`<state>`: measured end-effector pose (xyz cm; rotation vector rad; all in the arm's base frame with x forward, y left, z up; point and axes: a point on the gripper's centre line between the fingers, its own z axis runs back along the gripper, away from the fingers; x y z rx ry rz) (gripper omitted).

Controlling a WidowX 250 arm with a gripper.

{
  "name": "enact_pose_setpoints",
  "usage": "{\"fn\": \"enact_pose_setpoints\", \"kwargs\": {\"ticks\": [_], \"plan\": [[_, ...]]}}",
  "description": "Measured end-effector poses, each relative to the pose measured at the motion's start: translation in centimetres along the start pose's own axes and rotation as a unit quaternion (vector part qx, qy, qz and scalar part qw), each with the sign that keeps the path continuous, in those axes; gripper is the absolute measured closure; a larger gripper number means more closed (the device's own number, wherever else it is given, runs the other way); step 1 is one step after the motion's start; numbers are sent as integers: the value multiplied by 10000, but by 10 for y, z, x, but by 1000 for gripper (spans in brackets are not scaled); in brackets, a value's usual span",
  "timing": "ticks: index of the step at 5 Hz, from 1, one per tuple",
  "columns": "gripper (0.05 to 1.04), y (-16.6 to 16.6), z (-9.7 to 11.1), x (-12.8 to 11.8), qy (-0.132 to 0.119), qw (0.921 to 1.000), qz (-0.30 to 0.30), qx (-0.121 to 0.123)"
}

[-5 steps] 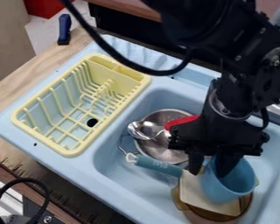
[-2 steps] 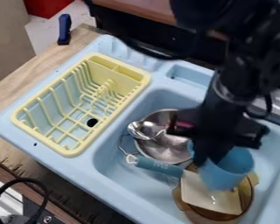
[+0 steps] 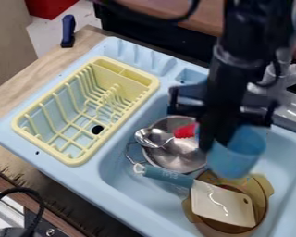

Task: Moved thw blue cup to the upper part of the sink

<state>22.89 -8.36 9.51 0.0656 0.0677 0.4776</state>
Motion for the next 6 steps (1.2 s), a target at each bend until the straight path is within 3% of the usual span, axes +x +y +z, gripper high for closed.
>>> {"fn": "enact_pose_setpoints", "kwargs": {"ticks": [1,2,3,5,6], "plan": [[1026,8,17,14,-377,9980,132,-491],[1026,11,21,37,-790,9933,264,-806],[1026,10,18,61,-1031,9888,531,-939],[1026,-4,4,96,-1070,9874,983,-620],[1026,-1,3,109,-1167,9847,1148,-603]]}}
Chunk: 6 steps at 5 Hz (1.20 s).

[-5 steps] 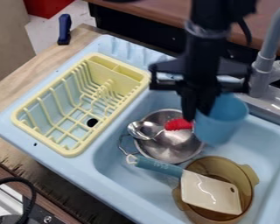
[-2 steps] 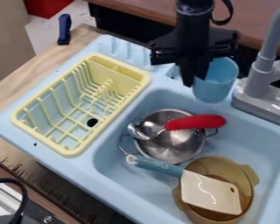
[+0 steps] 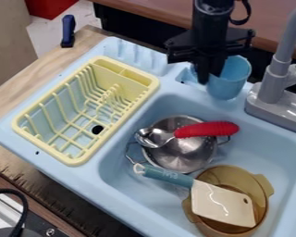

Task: Moved thw blue cup to the upper part of the sink

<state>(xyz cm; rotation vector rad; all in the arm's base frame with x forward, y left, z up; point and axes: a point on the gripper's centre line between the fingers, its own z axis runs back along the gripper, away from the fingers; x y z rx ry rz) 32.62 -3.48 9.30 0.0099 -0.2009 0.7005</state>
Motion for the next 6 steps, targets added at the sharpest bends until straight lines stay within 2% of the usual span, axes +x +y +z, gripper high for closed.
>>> {"fn": "enact_pose_setpoints", "kwargs": {"ticks": [4,5,6], "plan": [[1026,-1,-9,-2,-14,9998,-126,132],[1026,-3,-10,-3,38,9999,-143,75],[1008,-1,-10,-7,221,9997,-100,96]]}}
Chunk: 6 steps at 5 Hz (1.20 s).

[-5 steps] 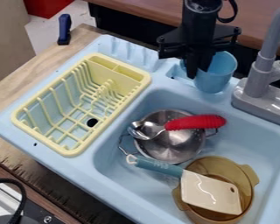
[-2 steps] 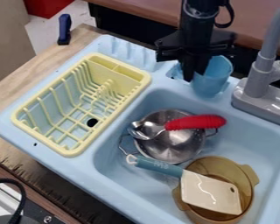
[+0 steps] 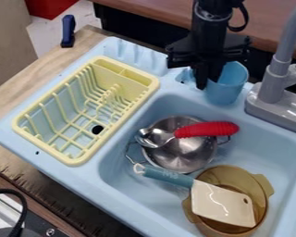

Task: Moved thw blue cup to the upper part of the sink

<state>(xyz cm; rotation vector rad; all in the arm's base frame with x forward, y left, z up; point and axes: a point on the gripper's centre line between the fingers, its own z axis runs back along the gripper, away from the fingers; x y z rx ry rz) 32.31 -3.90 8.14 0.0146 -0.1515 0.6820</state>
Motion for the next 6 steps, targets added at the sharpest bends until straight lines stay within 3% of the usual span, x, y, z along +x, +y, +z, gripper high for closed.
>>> {"fn": "enact_pose_setpoints", "kwargs": {"ticks": [1,3,4,6], "plan": [[862,3,3,3,146,9998,135,-17],[317,5,2,3,208,9997,152,-37],[95,7,10,2,178,9997,152,-121],[87,11,23,-1,236,9992,130,-290]]}}
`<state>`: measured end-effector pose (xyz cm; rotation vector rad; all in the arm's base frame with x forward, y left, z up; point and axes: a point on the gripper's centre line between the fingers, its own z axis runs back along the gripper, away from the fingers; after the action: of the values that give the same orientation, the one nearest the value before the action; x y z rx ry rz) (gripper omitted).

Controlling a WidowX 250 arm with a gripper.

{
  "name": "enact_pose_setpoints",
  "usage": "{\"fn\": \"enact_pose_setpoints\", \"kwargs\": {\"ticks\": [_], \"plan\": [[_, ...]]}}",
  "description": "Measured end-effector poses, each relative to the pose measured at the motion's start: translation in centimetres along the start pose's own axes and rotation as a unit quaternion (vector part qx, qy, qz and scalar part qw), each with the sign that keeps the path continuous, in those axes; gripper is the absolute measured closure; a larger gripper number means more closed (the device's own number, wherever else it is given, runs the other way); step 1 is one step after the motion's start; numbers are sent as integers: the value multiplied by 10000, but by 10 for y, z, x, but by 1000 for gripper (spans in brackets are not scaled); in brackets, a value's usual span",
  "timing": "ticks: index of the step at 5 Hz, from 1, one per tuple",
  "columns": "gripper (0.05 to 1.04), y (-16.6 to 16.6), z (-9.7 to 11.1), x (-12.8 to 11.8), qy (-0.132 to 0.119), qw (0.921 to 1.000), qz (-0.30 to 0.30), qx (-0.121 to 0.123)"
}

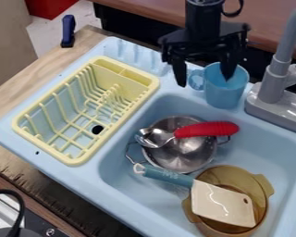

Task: Moved thw blue cup to the upper part of the sink

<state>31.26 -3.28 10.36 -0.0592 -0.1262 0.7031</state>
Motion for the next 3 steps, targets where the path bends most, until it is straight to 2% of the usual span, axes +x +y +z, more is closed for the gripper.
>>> {"fn": "enact_pose_setpoints", "kwargs": {"ticks": [1,2,3], "plan": [[86,2,3,-3,9,10000,-50,-19],[87,5,20,-4,-159,9997,-102,-135],[87,9,21,-22,-96,9990,-419,-132]]}}
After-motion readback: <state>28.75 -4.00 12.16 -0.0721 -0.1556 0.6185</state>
